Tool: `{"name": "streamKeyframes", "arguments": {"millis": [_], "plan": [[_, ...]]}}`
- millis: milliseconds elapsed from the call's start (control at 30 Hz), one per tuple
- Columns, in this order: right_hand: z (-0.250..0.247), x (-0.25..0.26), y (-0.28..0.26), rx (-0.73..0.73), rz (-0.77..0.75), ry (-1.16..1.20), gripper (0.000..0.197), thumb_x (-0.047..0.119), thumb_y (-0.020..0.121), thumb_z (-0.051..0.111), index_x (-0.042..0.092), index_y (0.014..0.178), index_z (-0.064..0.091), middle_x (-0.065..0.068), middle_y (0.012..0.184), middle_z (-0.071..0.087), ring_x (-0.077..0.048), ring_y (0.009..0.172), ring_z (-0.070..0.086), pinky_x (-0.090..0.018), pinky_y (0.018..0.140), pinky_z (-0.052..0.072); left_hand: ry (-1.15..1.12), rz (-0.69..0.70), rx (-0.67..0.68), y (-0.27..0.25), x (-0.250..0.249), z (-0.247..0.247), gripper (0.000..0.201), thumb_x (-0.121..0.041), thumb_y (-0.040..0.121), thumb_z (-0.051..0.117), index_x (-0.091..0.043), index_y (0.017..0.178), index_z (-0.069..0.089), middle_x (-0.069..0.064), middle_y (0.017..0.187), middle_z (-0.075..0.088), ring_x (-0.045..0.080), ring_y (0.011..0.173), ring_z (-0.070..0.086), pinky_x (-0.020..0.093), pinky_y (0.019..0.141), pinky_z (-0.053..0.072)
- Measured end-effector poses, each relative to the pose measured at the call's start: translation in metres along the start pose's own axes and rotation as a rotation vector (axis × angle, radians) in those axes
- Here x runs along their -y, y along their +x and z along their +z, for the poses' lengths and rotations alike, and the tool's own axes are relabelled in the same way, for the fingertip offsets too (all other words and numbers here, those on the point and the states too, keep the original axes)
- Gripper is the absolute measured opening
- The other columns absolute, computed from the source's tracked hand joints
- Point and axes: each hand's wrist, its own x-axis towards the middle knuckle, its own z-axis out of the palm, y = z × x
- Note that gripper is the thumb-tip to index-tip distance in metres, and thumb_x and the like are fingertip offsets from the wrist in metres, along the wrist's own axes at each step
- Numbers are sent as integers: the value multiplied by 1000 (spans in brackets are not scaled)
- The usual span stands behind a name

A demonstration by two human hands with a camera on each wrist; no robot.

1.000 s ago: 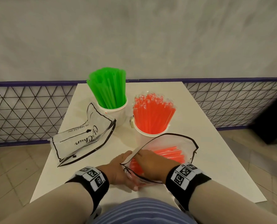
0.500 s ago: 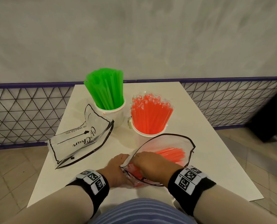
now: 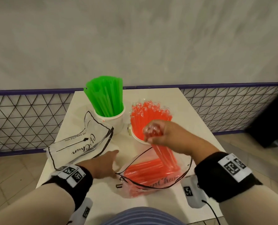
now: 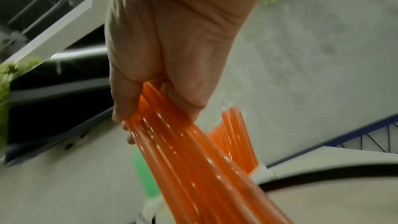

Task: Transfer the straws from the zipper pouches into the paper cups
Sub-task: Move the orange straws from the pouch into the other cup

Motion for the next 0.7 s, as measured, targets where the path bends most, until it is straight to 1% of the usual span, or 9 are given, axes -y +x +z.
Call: {"name": "streamKeyframes", "arguments": {"millis": [100,167,267,333,433,500,567,633,700], "plan": [[-24,25,0,-154,-88,219,26,2,87,67,25,98,64,1,95,75,-12,95,70,-26,89,52,-132,-7,-159,8,-13,-23,93,-41,84,71,-21,154,14,-2,158,28,19,136,39,31,109,36],[-35,39,2,-265,-160,365,27,-2,86,65,21,99,64,-2,93,75,-18,97,70,-33,91,52,-263,27,-222,13,-28,-34,98,-48,81,72,-21,154,13,-1,159,25,21,138,37,38,111,36],[-43,52,9,-417,-249,546,28,-5,87,63,20,101,63,-1,92,74,-23,100,70,-40,92,53,-414,77,-305,25,-56,-42,102,-45,80,75,-18,154,10,-1,158,26,21,140,34,30,107,33],[-41,54,17,-513,-279,598,28,-4,88,63,22,99,62,-1,92,74,-23,101,70,-40,91,54,-506,93,-321,35,-73,-43,104,-42,76,80,-18,153,14,0,154,33,21,139,36,32,107,33],[-23,38,33,-605,-189,583,27,1,89,64,27,99,62,0,96,74,-19,100,69,-40,89,54,-573,121,-315,45,-88,-36,99,-41,61,89,-26,141,32,-4,135,54,19,123,53,41,108,40],[-3,15,44,-623,-77,490,23,8,90,64,28,101,62,1,100,73,-16,97,69,-38,89,55,-572,133,-317,48,-91,-31,89,-31,65,89,-25,136,38,-4,129,58,16,118,55,38,106,43],[17,-9,53,-572,33,366,20,14,92,63,31,103,61,4,104,70,-16,99,67,-38,89,55,-559,130,-310,50,-93,-27,87,-26,72,85,-22,141,33,-2,133,55,16,120,53,33,101,43],[34,-25,56,-489,107,275,20,15,95,59,28,109,58,9,108,65,-14,101,62,-28,83,51,-545,112,-290,48,-95,-28,88,-27,76,83,-19,143,28,-2,134,53,14,114,53,25,90,42],[42,-32,58,-469,149,195,27,15,98,55,24,123,53,9,111,59,-12,102,57,-20,78,44,-497,109,-277,46,-96,-31,89,-29,77,81,-16,145,25,-2,135,51,10,108,50,22,85,40]]}}
